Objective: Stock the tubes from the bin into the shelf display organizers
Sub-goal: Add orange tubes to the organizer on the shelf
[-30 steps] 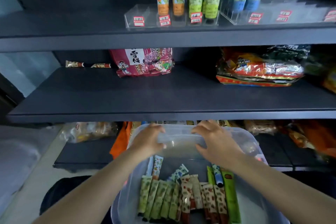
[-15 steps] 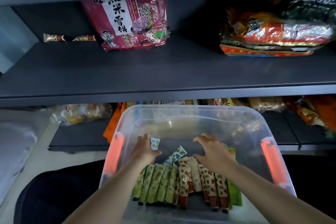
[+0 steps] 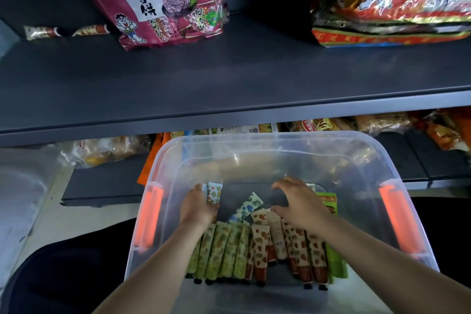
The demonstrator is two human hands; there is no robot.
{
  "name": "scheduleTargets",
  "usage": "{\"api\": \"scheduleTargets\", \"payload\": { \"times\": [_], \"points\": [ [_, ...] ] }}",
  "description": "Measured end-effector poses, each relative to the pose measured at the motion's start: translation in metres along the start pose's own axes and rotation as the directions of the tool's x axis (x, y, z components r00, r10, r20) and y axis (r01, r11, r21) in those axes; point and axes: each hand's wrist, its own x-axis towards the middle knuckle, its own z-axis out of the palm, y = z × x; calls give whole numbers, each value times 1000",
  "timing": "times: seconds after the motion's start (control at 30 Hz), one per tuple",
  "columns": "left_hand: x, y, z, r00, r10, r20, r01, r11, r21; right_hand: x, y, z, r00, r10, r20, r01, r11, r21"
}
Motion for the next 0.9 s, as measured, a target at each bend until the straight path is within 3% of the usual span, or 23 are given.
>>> {"api": "scheduleTargets", "payload": {
  "times": [0.13,0.33,0.6,0.9],
  "points": [
    [2,-9,6,998,30,51,-26,997,-69,6,-2,4,1000,9,8,-9,1000,26],
    [11,-10,15,987,38,154,-35,999,-20,9,5,14,998,24,53,-26,999,34],
    [28,1,25,966,99,237,-88,995,-54,36,-10,25,991,97,96,-115,971,208],
    [38,-9,25,960,-16,280,108,942,-316,58,-18,52,979,186,87,-204,859,469]
  ]
}}
